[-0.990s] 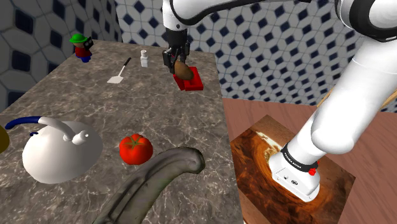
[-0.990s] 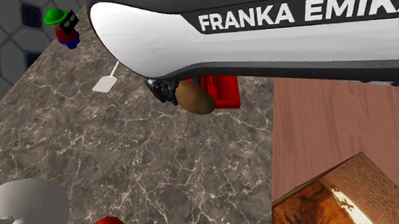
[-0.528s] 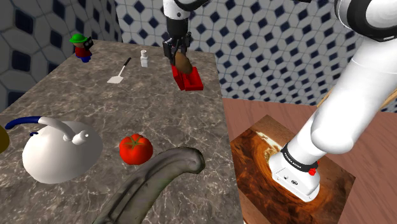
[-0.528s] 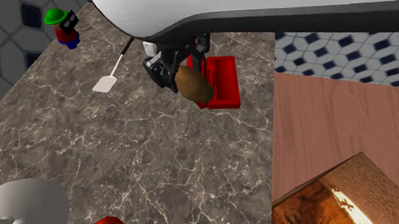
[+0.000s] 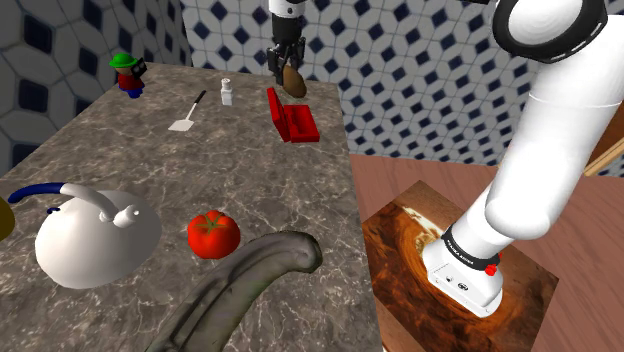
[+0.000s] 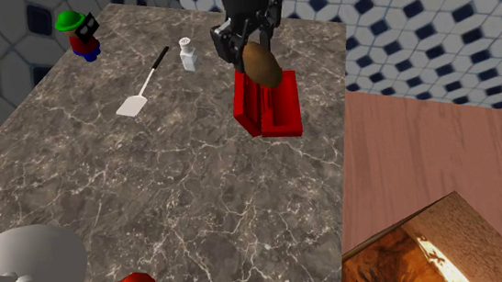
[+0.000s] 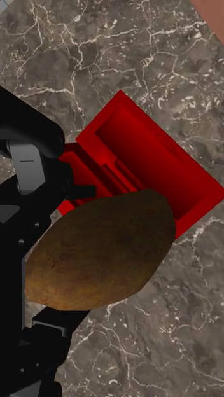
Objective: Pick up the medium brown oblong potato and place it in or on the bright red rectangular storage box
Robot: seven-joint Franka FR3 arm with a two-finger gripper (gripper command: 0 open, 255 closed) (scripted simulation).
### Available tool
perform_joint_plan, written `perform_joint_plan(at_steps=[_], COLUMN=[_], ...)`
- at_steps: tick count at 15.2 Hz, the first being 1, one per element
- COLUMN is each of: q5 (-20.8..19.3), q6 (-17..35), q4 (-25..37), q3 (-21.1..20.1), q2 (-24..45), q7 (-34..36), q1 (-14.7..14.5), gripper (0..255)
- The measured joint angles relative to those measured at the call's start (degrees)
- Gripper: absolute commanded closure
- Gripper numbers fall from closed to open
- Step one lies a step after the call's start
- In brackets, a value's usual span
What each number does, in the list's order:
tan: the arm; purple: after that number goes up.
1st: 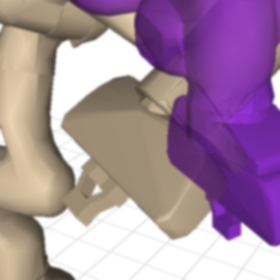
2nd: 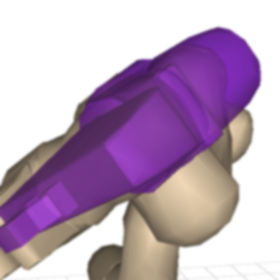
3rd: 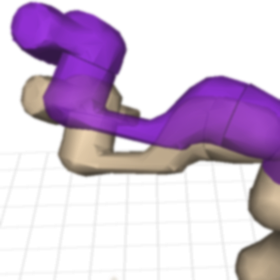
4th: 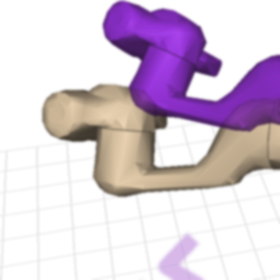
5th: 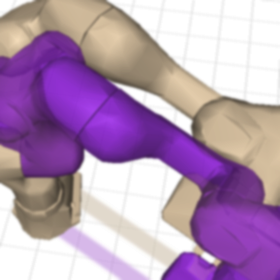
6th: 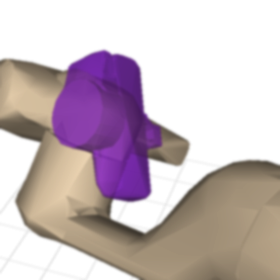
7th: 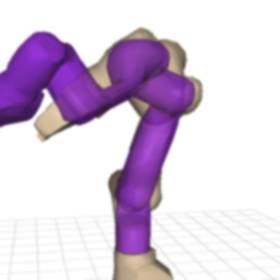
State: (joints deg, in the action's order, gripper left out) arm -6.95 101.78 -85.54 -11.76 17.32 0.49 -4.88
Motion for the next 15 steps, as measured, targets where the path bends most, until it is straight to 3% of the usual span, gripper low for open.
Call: perform_joint_plan(at_steps=[4,6,15], q5=[-0.74,-0.83,-1.03], q6=[-3.54,-3.25,3.16], q4=[10.88,11.76,5.99], q3=[1.42,1.73,1.95], q2=[7.13,8.28,8.95], q7=[-3.75,-4.58,-4.49], q1=[1.61,2.14,2.66], gripper=[255,255,255])
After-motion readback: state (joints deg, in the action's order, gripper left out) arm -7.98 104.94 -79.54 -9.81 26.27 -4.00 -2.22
